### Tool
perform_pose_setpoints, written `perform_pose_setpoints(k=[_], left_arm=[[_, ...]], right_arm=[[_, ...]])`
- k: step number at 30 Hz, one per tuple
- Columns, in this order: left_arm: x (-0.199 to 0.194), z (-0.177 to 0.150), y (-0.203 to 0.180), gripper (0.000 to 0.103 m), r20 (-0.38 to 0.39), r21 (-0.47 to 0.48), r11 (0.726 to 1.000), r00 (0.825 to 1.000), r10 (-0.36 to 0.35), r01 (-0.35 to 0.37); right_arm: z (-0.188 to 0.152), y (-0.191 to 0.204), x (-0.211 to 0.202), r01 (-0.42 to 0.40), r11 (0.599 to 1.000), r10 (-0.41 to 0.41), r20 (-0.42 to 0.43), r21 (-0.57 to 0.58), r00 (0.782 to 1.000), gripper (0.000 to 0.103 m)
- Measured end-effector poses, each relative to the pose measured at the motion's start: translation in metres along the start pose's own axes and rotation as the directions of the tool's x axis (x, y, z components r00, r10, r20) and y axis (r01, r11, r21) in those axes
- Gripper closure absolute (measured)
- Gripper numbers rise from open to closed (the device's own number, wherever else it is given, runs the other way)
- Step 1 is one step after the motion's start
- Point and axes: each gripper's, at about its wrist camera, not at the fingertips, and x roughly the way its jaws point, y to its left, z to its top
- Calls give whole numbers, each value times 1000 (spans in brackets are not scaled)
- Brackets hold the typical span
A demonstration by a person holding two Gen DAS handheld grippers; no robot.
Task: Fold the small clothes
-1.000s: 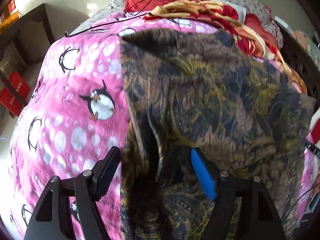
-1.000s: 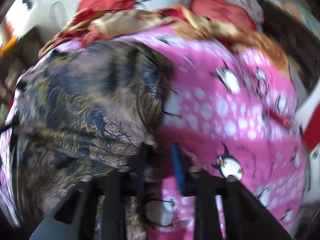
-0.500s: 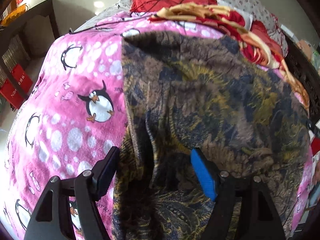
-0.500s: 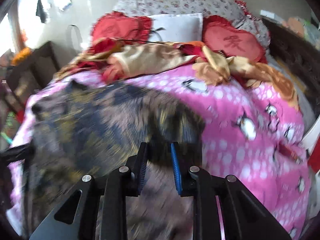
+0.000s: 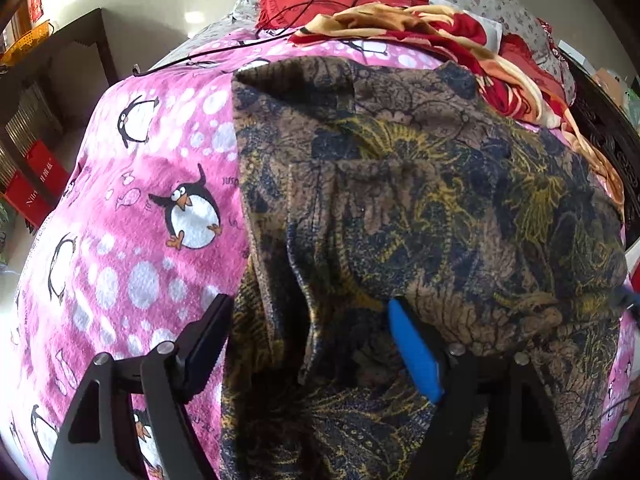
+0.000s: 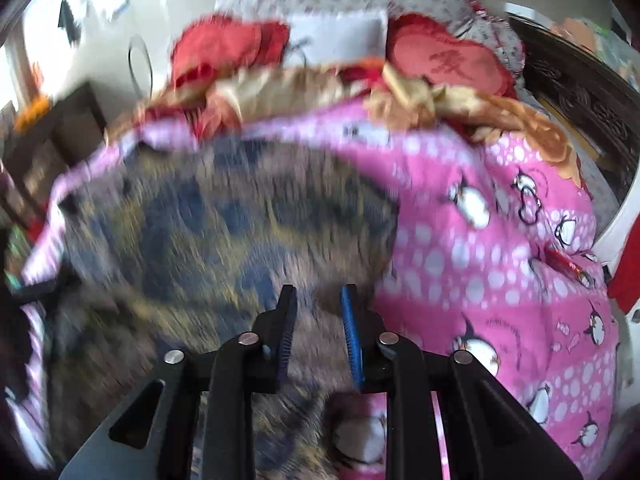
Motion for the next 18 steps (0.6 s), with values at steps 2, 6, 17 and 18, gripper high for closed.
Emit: perform_pose_setpoints(k=[2, 6, 17, 18], left_arm=[[-4, -4, -2, 21, -3, 1, 1000, 1000, 2, -2], [-14, -8, -1, 21, 1, 0, 1000, 1000, 5, -5], [-51, -31, -4, 21, 11, 24, 1000, 1000, 16, -16], [-56, -34, -4, 21, 17, 28, 999, 1000, 18, -18]], right_arm=[[-5, -6, 13, 7, 1000, -6, -34, 11, 999, 85], [-5, -7, -14, 3, 999, -3, 0, 50, 1000, 84], [-5, -11, 17, 43, 993, -37, -54, 107, 998, 71], [-5, -12, 14, 37, 993, -32, -52, 114, 998, 71]])
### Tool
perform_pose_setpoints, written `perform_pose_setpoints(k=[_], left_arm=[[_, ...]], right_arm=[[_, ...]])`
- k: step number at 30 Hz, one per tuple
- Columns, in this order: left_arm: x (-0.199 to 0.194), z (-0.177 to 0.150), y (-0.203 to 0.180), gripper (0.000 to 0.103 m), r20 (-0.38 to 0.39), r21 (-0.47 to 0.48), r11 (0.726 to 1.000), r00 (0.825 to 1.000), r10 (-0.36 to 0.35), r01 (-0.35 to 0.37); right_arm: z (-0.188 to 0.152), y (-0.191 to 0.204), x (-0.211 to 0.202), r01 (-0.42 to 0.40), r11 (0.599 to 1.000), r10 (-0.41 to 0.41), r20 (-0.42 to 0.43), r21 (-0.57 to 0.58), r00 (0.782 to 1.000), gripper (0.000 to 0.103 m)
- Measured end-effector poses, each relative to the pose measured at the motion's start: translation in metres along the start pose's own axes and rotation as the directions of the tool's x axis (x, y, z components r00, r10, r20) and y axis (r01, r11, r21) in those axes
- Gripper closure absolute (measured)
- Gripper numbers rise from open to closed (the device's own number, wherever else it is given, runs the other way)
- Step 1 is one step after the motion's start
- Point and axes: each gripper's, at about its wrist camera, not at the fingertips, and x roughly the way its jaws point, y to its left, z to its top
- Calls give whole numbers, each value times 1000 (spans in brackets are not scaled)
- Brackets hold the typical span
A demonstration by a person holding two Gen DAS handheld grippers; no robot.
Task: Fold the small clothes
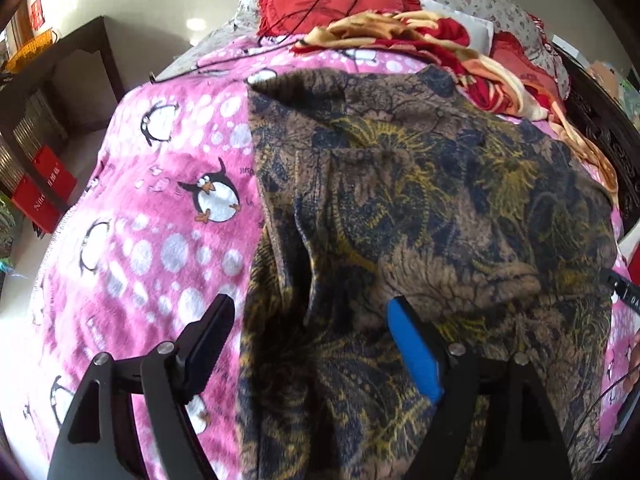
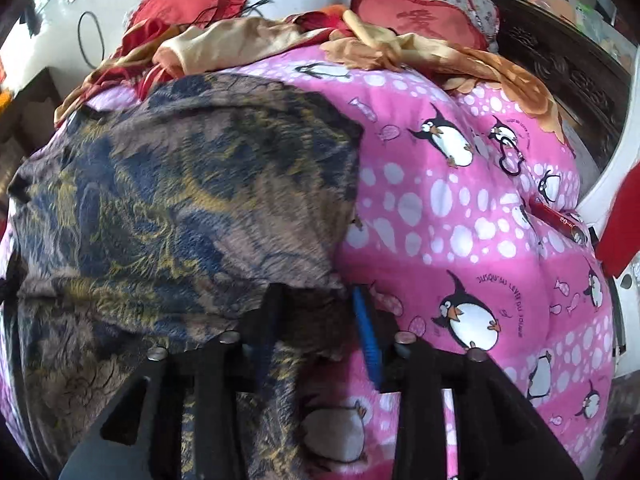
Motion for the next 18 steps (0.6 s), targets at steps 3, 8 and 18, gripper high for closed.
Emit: perform_pose_setpoints(k=[3, 8, 18], left_arm=[[-8, -3, 4, 21, 10, 5, 1000, 1000, 3, -3], [-27, -20, 8, 21, 10, -9, 1000, 1000, -23, 23], [-64, -67, 17, 21, 3, 3, 1000, 1000, -28, 28]], right_arm=[[-5, -1, -16, 0, 1000, 0, 7, 0, 1000, 71], [-26, -2, -55, -45, 999, 45, 21, -14, 999, 70], [-97, -12, -104, -125, 991, 122, -61, -49, 991, 67]])
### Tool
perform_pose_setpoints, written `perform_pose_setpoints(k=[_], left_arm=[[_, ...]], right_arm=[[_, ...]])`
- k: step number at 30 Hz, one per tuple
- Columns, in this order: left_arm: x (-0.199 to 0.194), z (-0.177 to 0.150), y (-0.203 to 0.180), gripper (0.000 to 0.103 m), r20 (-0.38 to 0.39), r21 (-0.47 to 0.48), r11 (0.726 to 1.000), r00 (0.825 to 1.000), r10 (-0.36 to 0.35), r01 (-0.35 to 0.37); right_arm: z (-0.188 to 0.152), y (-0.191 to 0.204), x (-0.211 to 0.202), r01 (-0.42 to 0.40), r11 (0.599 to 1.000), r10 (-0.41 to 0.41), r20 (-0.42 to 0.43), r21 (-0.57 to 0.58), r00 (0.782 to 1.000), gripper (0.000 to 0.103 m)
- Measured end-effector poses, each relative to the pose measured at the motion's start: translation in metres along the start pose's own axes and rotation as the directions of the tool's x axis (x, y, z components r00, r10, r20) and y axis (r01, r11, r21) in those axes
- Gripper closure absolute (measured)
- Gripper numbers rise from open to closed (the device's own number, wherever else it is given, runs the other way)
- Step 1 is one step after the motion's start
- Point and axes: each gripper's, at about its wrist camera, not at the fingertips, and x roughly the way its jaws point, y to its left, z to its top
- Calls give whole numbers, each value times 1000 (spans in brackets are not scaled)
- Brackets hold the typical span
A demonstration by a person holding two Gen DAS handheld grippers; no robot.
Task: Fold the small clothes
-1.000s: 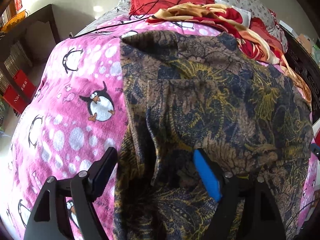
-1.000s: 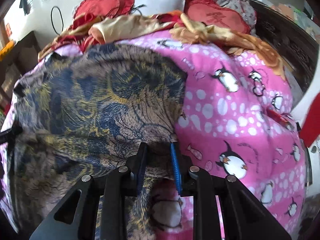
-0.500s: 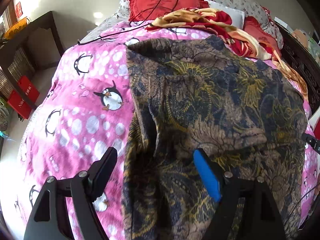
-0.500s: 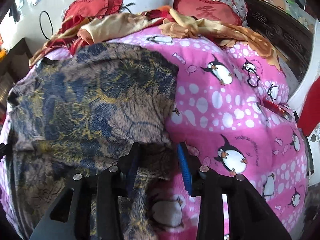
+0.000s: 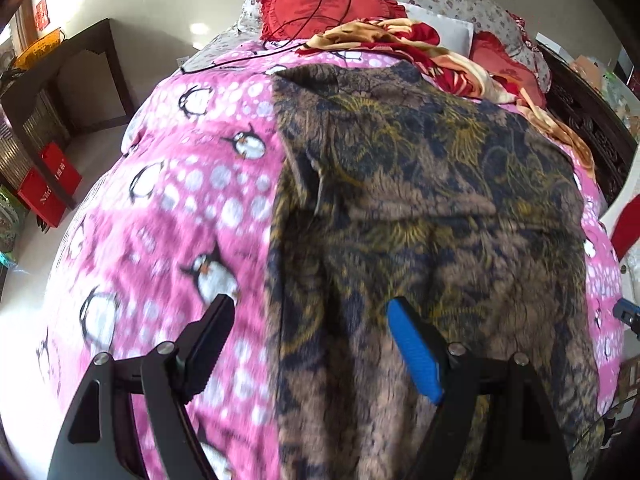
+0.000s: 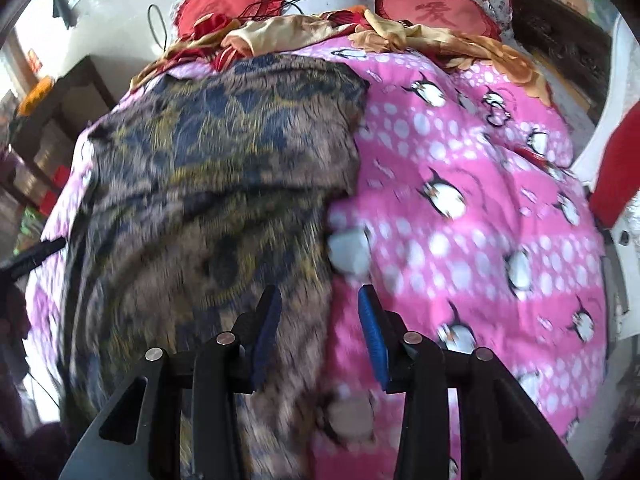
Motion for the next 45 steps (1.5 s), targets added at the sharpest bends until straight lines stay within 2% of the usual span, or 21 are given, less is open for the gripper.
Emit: perform_pose_setpoints(k=[8, 14, 20, 25, 29, 35, 37, 41, 45], left_arm=[[-39, -49, 21, 21, -15, 7, 996, 996, -88, 88], [-53, -99, 38, 21, -103, -25, 990, 985, -138, 136], [-56, -147, 32, 21, -184, 5, 987, 970, -160, 163], [-49, -166, 27, 21, -221, -45, 978, 953, -208, 202], [-45, -168, 27, 21, -243, -83, 974, 944, -223, 209], [-52, -165, 36, 19, -233, -159, 943, 916, -325, 294], [-47, -167, 33, 19, -252, -154, 946, 914, -317, 286], [-35, -174, 25, 19, -300, -150, 951, 904, -304, 270], [-34, -175, 25, 19, -298, -163, 946, 900, -318, 280]], right_arm=[[-70, -8, -35, -26, 1000, 26, -11, 4, 1000, 64], [-116, -10, -42, -52, 999, 52, -36, 4, 998, 63], [-148, -24, -49, -62, 997, 63, -28, 50, 998, 63], [-160, -37, -48, -127, 985, 132, -35, 116, 991, 60], [-162, -35, -45, -199, 971, 203, -17, 131, 979, 59], [-157, -32, -47, -321, 932, 323, 20, 171, 946, 55], [-155, -30, -46, -355, 919, 357, 16, 174, 934, 54], [-155, -22, -38, -336, 930, 343, -27, 152, 939, 54], [-154, -25, -47, -339, 931, 342, -1, 136, 940, 54]])
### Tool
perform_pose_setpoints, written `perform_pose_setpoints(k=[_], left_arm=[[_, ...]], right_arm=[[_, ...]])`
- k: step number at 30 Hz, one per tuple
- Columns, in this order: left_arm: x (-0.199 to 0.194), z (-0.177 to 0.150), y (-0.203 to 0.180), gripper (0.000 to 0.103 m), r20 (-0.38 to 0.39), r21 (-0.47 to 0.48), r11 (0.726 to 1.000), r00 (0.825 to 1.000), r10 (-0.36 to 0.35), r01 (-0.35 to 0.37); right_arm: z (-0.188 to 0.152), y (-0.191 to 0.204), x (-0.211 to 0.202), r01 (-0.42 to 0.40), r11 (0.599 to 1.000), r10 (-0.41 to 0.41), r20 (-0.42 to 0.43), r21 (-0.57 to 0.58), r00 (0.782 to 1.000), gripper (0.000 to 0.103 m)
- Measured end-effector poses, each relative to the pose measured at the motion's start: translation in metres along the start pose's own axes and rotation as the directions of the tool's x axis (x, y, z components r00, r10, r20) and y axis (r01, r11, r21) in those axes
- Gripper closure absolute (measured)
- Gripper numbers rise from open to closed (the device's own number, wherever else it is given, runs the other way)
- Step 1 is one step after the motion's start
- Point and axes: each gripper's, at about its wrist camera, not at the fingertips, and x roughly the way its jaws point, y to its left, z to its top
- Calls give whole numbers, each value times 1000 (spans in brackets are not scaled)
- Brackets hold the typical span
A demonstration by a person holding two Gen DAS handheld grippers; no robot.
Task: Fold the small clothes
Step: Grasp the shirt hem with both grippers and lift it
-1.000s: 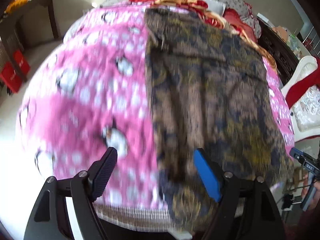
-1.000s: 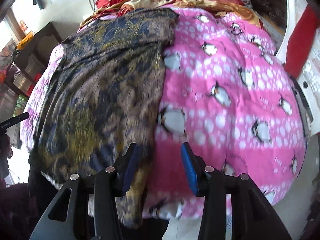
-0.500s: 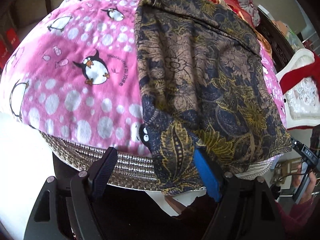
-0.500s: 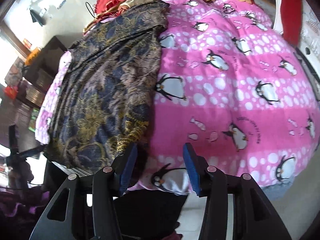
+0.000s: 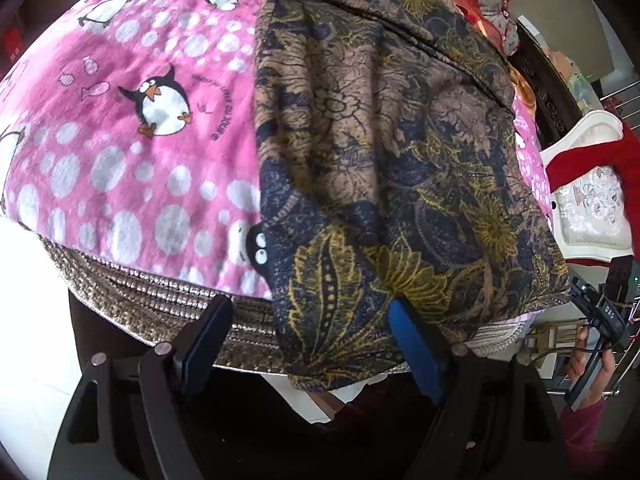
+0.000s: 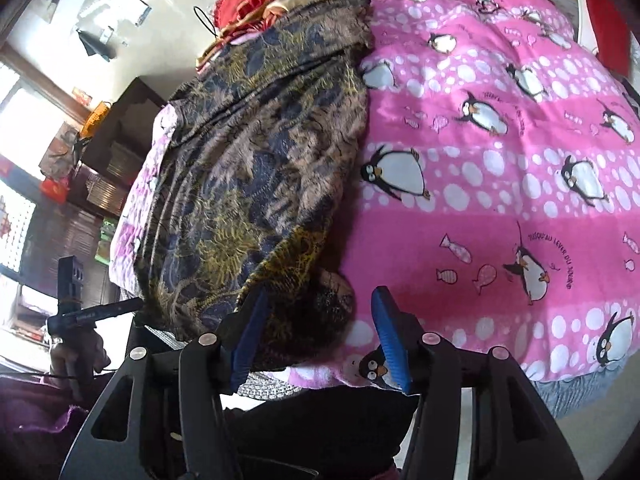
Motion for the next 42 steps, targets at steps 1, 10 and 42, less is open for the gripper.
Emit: perform_pose_setpoints(k=[1, 10, 42], left_arm=[[0, 0, 1, 19, -2, -4, 1000, 1000, -2, 2], [7, 4, -4, 19, -1, 4, 1000, 1000, 2, -2], [-85, 70, -40, 96, 297, 185, 979, 955, 27, -85]], right_arm=[[2, 0, -5, -4, 1000, 4, 13, -3, 1000, 53], [7, 1, -9, -16, 1000, 16, -2, -10, 1000, 48], [75, 48, -30, 32, 989, 1, 224, -145, 974, 101]])
